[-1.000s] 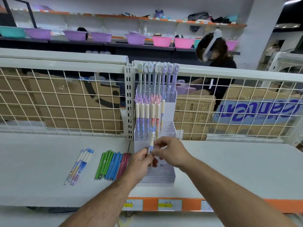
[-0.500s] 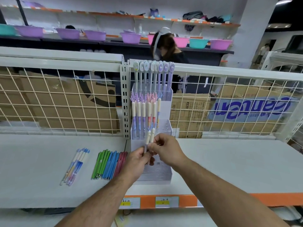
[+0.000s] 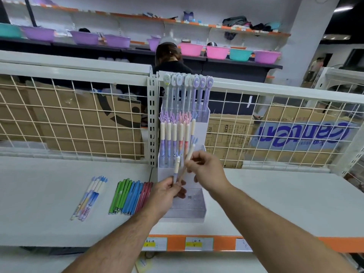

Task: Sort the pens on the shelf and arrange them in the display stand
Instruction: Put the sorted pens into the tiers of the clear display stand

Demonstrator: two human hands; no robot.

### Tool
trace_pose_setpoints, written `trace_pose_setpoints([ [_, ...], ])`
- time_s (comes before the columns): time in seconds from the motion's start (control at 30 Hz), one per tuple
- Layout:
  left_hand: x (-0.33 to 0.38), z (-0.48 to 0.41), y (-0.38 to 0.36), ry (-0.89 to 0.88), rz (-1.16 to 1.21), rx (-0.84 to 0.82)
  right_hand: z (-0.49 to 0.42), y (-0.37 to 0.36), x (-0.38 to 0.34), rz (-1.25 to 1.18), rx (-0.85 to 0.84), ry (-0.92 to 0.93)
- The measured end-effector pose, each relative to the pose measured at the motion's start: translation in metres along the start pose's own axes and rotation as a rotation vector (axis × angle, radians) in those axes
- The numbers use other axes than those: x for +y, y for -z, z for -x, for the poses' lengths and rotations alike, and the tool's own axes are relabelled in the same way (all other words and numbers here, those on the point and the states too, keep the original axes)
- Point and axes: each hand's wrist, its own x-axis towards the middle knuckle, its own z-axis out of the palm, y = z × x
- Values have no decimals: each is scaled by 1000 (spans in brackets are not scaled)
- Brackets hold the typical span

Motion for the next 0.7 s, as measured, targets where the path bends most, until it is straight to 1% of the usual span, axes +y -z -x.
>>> trace_pose_setpoints([
  [0.07,-1,0,0,-1,-5,8,-9,9,-18,-2,60,39],
  [0.17,-3,-1,0,-4,-30,2,-28,22,-42,79,154,80],
  [0.3,-4,-1,1,-1,-45,0,-49,29,-52,175,243,122],
  [0.47,-2,0,1,-1,-57,13,-58,23,-49,253,265,132],
  [0.57,-2,0,0,-1,-61,18,-58,18,-47,295,246,132],
  [0.7,-2,0,0,2,-62,19,-58,13,-40,407,197,79],
])
